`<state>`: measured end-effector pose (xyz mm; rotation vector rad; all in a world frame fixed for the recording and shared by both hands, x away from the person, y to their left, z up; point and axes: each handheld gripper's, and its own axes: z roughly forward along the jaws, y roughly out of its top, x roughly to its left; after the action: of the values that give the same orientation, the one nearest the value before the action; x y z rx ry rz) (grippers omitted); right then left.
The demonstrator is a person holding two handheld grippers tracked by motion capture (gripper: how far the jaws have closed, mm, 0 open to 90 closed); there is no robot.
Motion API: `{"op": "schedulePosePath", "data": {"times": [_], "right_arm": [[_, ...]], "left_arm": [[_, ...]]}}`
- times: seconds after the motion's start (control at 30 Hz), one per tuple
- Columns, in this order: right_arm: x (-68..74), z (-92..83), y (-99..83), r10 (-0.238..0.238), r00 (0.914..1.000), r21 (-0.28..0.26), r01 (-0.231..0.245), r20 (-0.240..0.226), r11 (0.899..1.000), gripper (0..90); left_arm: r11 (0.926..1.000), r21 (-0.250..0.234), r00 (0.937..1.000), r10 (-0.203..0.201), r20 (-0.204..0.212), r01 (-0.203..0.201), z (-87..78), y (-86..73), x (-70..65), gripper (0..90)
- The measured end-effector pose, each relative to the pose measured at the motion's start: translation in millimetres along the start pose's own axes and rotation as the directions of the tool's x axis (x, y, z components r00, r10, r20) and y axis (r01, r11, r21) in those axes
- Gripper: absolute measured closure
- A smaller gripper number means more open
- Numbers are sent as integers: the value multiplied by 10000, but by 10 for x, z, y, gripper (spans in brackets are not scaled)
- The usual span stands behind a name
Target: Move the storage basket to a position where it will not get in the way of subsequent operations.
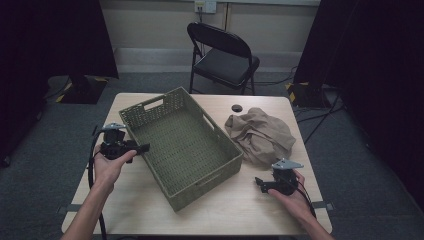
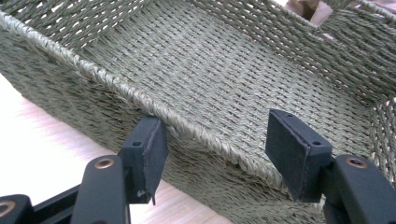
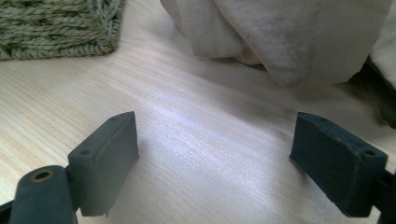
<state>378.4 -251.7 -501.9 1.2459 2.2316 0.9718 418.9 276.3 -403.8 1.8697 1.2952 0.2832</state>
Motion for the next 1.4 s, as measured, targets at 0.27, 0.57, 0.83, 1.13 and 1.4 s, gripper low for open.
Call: {"op": "schedulePosePath", "data": {"times": [0.27,0.57,0.83,1.13,1.4], "right_arm": [[0,0,0,-2,10000,0,2,0,10000,140],[-2,2,2,-32,10000,-3,32,-20,10000,139],[-2,3,3,-41,10000,0,41,-26,10000,139],[-2,7,7,-62,10000,4,62,-61,10000,139],[-1,15,13,-109,9999,6,109,-105,9999,139]], "left_arm": [[9998,-29,9998,-178,-88,178,-29,17,113,442],[9998,81,9979,-160,-630,166,-42,87,241,495],[9991,420,9918,161,-1270,-108,-20,181,359,526],[9987,-274,9881,-471,-1463,435,-111,122,293,432],[9991,-283,9898,-364,-1377,328,-266,-81,84,219]]}}
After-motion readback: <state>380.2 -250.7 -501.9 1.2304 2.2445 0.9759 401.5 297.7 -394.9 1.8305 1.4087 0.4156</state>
